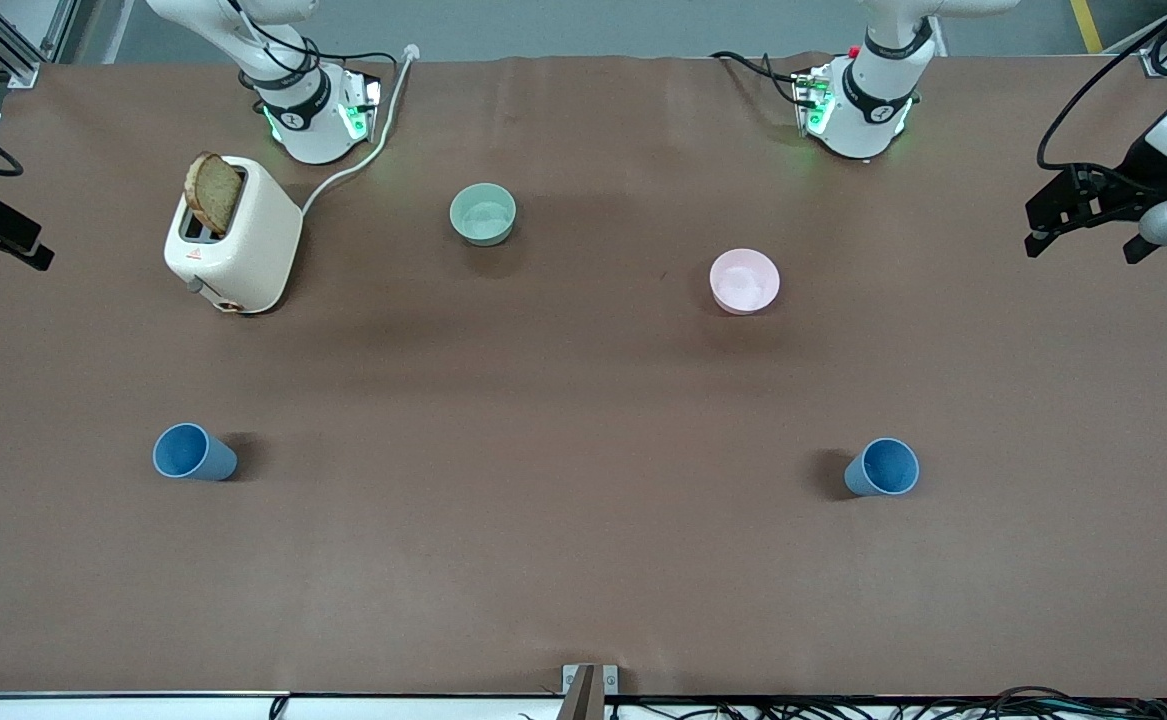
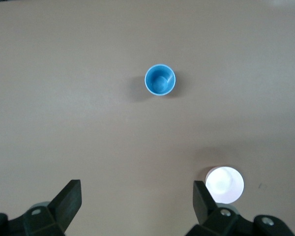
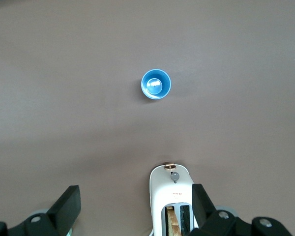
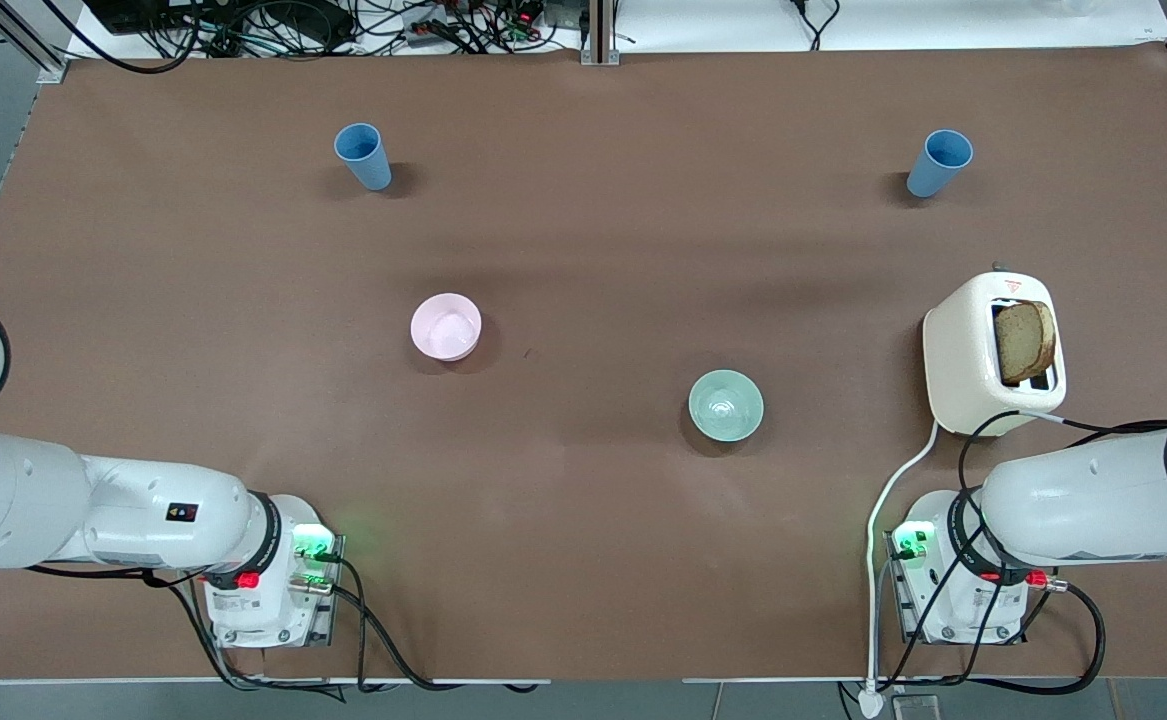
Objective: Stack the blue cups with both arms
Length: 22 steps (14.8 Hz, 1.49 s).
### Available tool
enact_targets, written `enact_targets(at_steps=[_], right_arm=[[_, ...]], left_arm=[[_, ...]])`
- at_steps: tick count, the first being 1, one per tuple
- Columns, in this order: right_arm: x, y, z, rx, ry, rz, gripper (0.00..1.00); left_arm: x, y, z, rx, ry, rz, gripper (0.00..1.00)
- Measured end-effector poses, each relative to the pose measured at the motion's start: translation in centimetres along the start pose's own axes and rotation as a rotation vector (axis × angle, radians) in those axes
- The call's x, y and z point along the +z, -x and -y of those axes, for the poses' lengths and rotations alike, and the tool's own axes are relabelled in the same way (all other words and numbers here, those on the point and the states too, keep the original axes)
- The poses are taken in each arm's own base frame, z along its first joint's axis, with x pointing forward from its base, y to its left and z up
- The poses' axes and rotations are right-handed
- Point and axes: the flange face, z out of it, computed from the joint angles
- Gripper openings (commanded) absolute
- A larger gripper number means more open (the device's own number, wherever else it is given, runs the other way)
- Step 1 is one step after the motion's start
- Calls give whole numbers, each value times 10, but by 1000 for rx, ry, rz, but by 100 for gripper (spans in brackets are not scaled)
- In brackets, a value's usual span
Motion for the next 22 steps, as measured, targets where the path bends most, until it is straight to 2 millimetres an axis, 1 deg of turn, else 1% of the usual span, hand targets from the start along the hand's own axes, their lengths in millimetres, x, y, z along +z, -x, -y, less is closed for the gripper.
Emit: enact_targets(at_steps=[3, 4, 5, 6, 7, 8, 10, 11, 12, 13, 14, 15, 16, 17, 18, 20, 21, 22], right_arm=[[0, 0, -3, 6, 1, 0, 100], [0, 0, -4, 7, 1, 0, 100], [0, 0, -4, 7, 1, 0, 100], [0, 0, -4, 7, 1, 0, 100], [0, 0, -3, 6, 1, -1, 100], [0, 0, -3, 6, 1, -1, 100], [-1, 0, -2, 4, 1, -2, 100], [0, 0, -2, 4, 1, -1, 100], [1, -1, -3, 5, 1, -1, 100], [5, -4, -3, 5, 1, 1, 100], [13, -8, -2, 6, 2, 1, 100], [25, -15, -2, 6, 3, -1, 100], [42, -24, -1, 6, 4, -2, 100], [63, -35, -1, 0, 5, -7, 100], [88, -47, -3, -23, 8, -13, 100], [142, -69, -21, -74, 17, -12, 100], [167, -79, -34, -85, 20, -3, 100], [190, -87, -45, -89, 23, 6, 100]], left_arm=[[-1, 1, 3, -6, 0, 22, 100], [4, -2, 8, -15, -1, 32, 100], [14, -10, 14, -24, -1, 48, 100], [30, -23, 19, -30, -2, 70, 100], [56, -42, 23, -34, -2, 103, 100], [87, -60, 25, -36, -3, 126, 100], [165, -95, 24, -32, -4, 150, 100], [203, -107, 22, -28, -4, 157, 100], [236, -117, 21, -25, -5, 156, 100], [263, -124, 20, -24, -5, 151, 100], [285, -129, 20, -26, -3, 145, 100], [302, -132, 21, -27, -1, 140, 98], [317, -134, 20, -28, 1, 140, 93], [333, -135, 19, -31, 9, 148, 84], [349, -135, 16, -37, 23, 157, 77], [380, -134, 10, -43, 46, 181, 51], [391, -132, 8, -42, 49, 195, 41], [400, -131, 6, -42, 50, 206, 28]])
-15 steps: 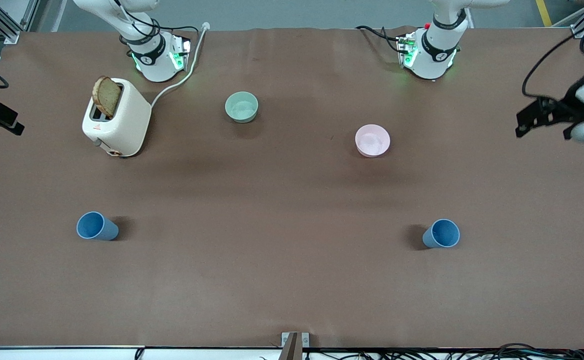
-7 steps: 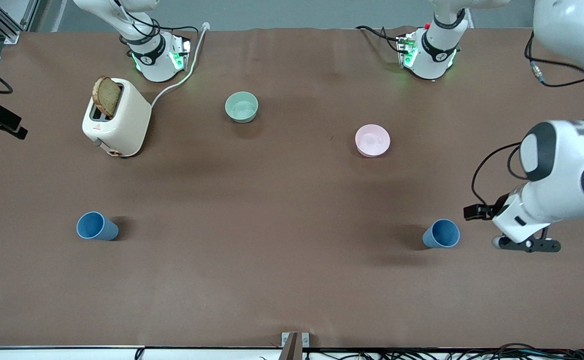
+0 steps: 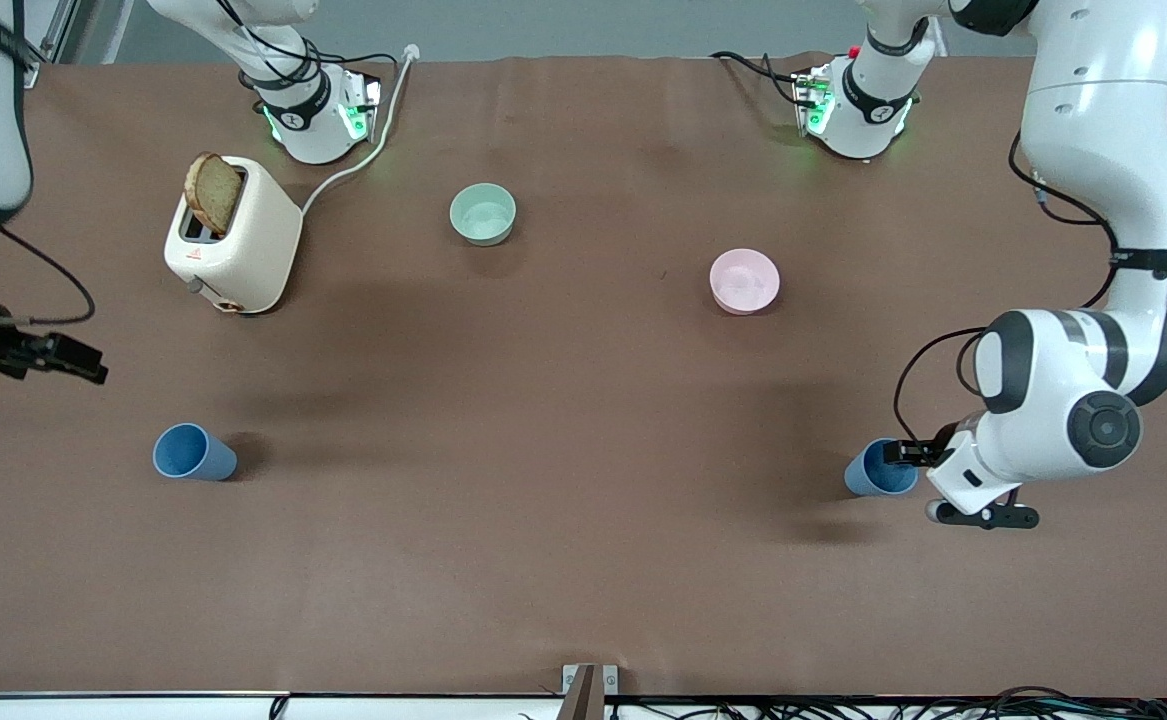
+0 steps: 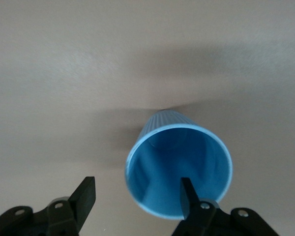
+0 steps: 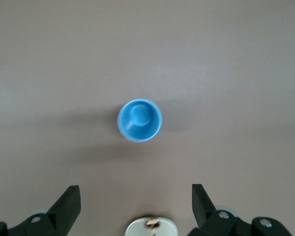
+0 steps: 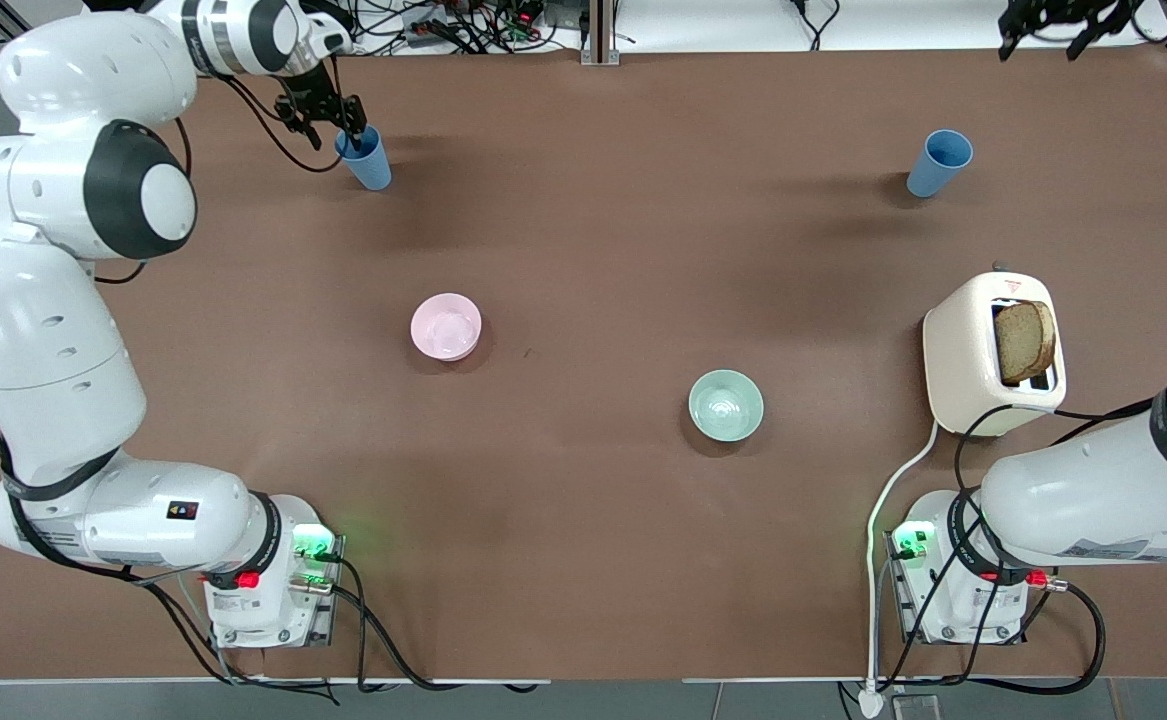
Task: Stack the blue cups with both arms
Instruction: 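Reach and grasp a blue cup with each of the right and left grippers, then place one cup mid-table with the left gripper while the right gripper lifts another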
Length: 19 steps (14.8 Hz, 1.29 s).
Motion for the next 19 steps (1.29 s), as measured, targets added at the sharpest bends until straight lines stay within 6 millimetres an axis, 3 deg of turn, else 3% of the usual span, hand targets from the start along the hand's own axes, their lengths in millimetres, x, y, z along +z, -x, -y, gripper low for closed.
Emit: enact_targets(at_steps=[2, 3, 6, 8, 10, 13, 14, 16, 17, 19], right_arm=[[46, -13, -11, 1, 4, 7, 100], [70, -18, -12, 0, 7, -3, 100], [136, -25, -9, -6, 13, -20, 100], [169, -29, -8, -9, 16, -24, 100], [187, -31, -8, -11, 17, -20, 100], [199, -30, -11, -7, 18, -9, 100], [202, -30, -13, -3, 18, -7, 96], [209, -29, -17, 4, 18, 0, 86], [213, -29, -18, 5, 18, 3, 79], [221, -29, -17, 8, 12, 11, 61]], left_arm=[[12, -1, -2, -3, 0, 16, 5], [16, -1, -3, -8, -1, 22, 1], [14, -4, -17, -28, 1, 10, 0], [-6, -9, -51, -61, 4, -30, 0], [-37, -4, -111, -96, 14, -73, 0], [-66, 35, -242, -222, 35, -94, 0], [-63, 55, -290, -258, 37, -86, 0], [-38, 98, -374, -293, 25, -65, 0], [-22, 116, -407, -308, 22, -61, 0], [5, 136, -445, -329, 29, -67, 1]])
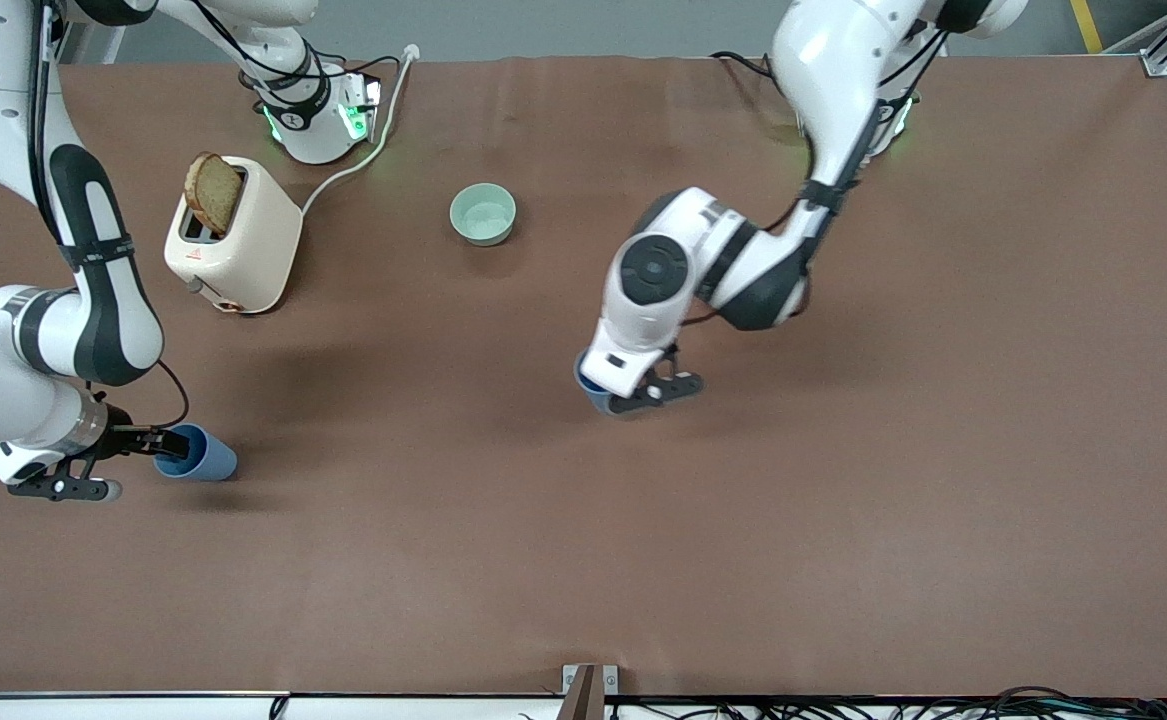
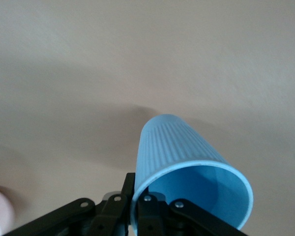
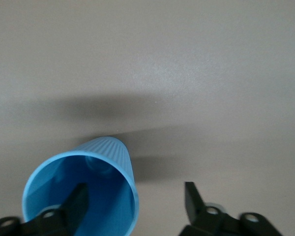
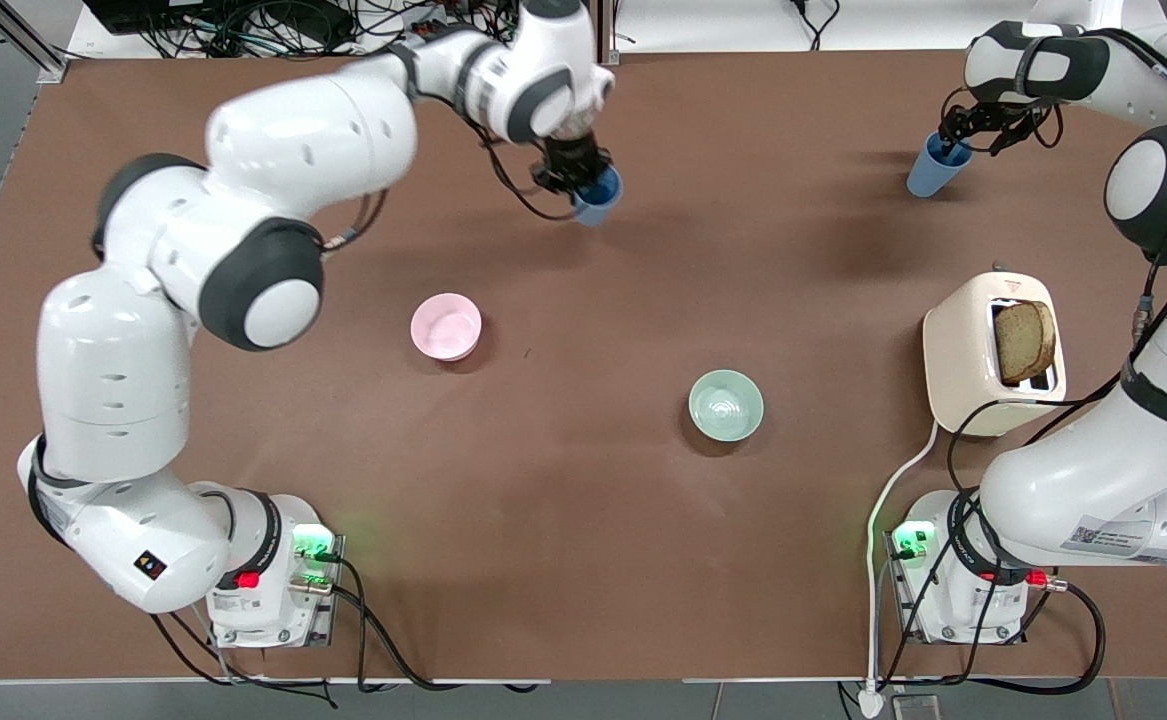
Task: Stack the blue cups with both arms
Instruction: 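Place one cup mid-table with the left gripper while the right gripper lifts another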
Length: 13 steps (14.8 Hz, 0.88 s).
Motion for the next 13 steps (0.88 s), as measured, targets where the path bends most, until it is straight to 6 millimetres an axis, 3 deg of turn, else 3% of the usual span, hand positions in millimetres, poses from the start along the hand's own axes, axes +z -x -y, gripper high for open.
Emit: enact_targets(at_steps=[1, 2, 3, 4, 5, 7, 9, 11, 13], right_arm=[[4, 0, 2, 7, -11, 2, 47], [7, 0, 3, 17, -25, 3, 34], [8, 0, 4, 23, -33, 4, 6], [9, 0, 4, 24, -35, 3, 3], [8, -1, 4, 22, -36, 1, 1], [4, -4, 2, 20, -35, -11, 1], [-6, -11, 1, 17, -34, -31, 1], [-32, -23, 6, 8, -42, -22, 1], [-75, -38, 32, -5, -75, -8, 1]], left_arm=[[10, 7, -6, -6, 4, -2, 5], [20, 8, -9, -14, 14, 0, 19], [28, 7, -11, -26, 33, 10, 46], [36, 7, -11, -39, 44, 21, 80], [41, 5, -11, -49, 51, 29, 100], [39, 0, -11, -59, 65, 27, 100], [16, -11, -12, -70, 95, 8, 100], [-33, -36, 3, -102, 121, -12, 100], [-104, -72, 39, -123, 149, -51, 100]])
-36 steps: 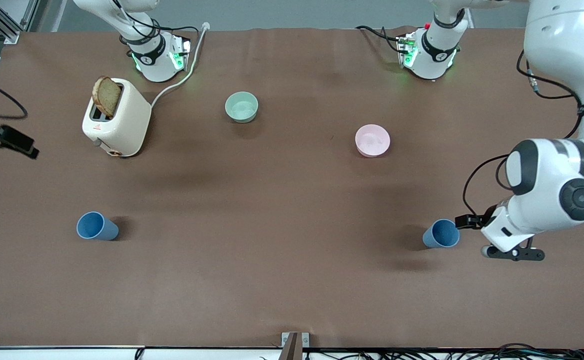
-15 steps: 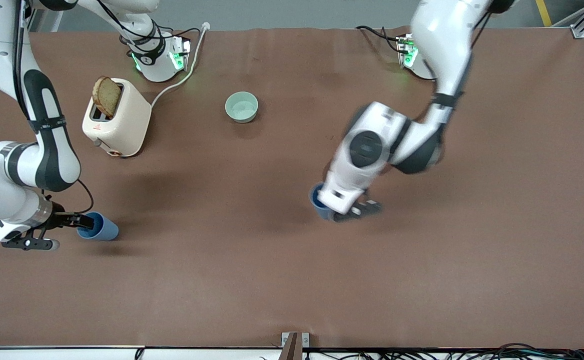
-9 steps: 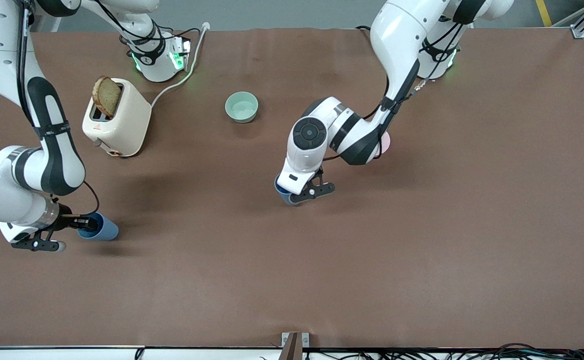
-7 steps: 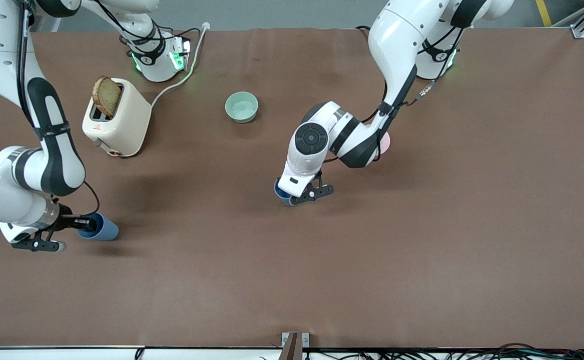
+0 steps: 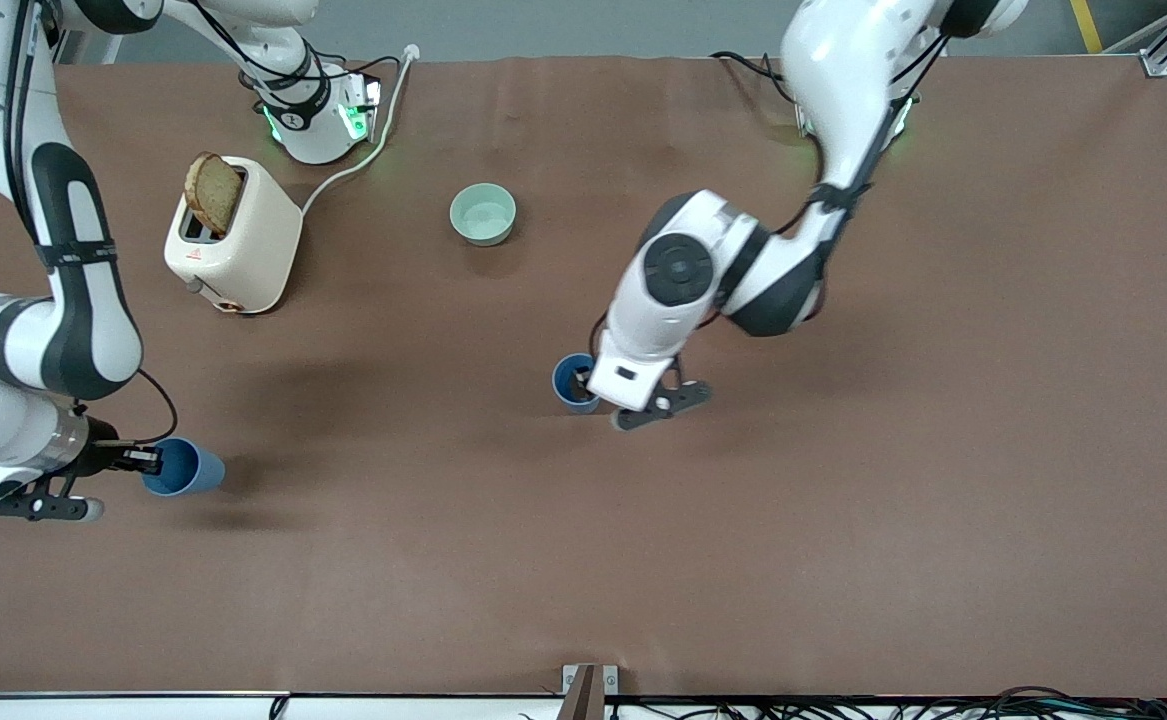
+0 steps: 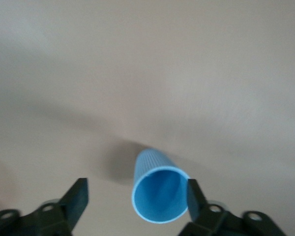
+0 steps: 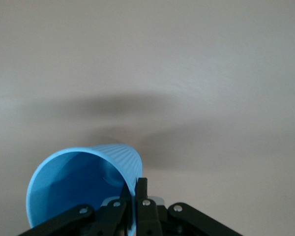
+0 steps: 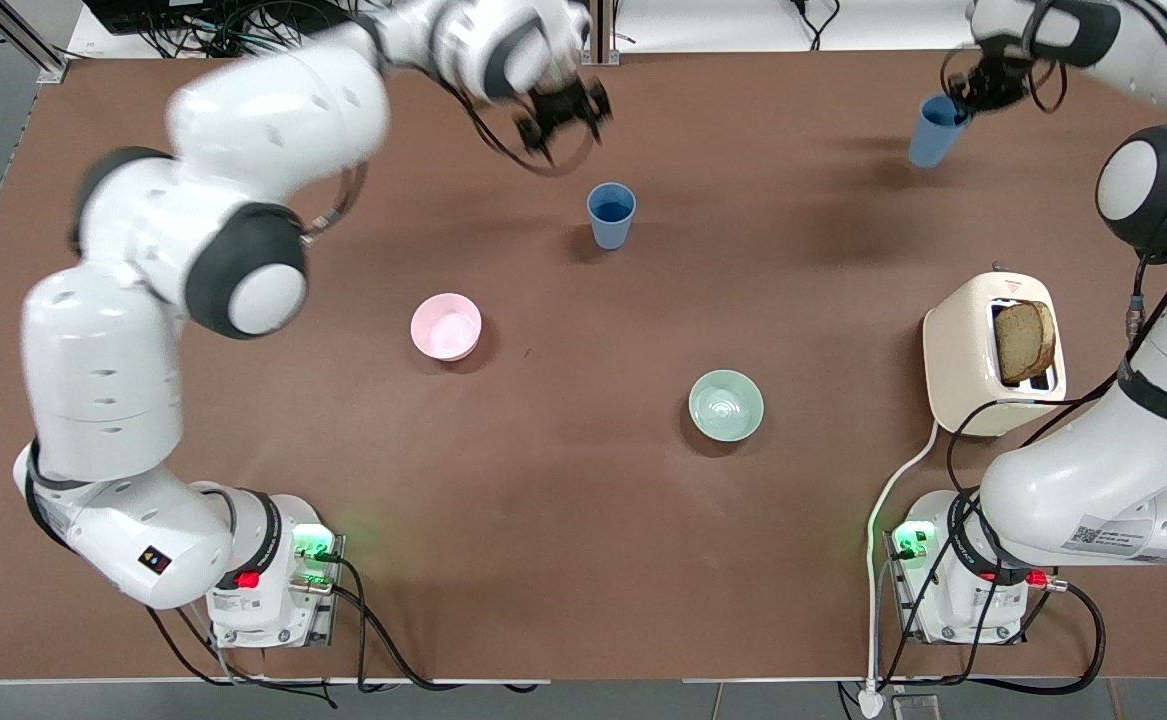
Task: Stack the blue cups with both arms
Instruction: 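Place one cup mid-table with the left gripper while the right gripper lifts another, then carry the held cup over the placed cup while the left gripper withdraws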
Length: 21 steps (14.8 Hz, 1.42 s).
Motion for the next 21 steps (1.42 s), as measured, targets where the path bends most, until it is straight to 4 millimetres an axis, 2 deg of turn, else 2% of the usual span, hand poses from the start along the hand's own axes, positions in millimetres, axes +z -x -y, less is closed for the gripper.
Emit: enact_targets(at_steps=[2, 4, 6, 7, 9, 11, 13, 16, 18, 21], right_arm=[[-45, -8, 64, 25, -35, 8, 1], [-76, -1, 154, 59, -53, 2, 1], [-86, 23, 254, 90, -60, 0, 1], [-86, 39, 301, 107, -60, 4, 1], [-84, 76, 383, 84, -63, 10, 1], [-82, 112, 443, 40, -76, 26, 1], [-81, 139, 481, 22, -110, 56, 1], [-80, 169, 521, -1, -135, 61, 1], [-72, 176, 532, -10, -138, 59, 1], [-40, 175, 538, -10, -119, 76, 1]], left_arm=[[-83, -40, 39, 29, -19, -59, 100], [-157, -59, 80, 117, -88, -127, 100], [-219, -66, 118, 205, -135, -163, 100], [-246, -70, 140, 237, -150, -167, 100], [-288, -78, 185, 314, -182, -150, 100], [-316, -84, 225, 397, -201, -121, 100], [-327, -87, 260, 447, -191, -75, 100], [-324, -80, 293, 454, -196, -33, 100], [-322, -74, 304, 459, -193, -17, 100], [-320, -66, 306, 463, -195, -10, 100]])
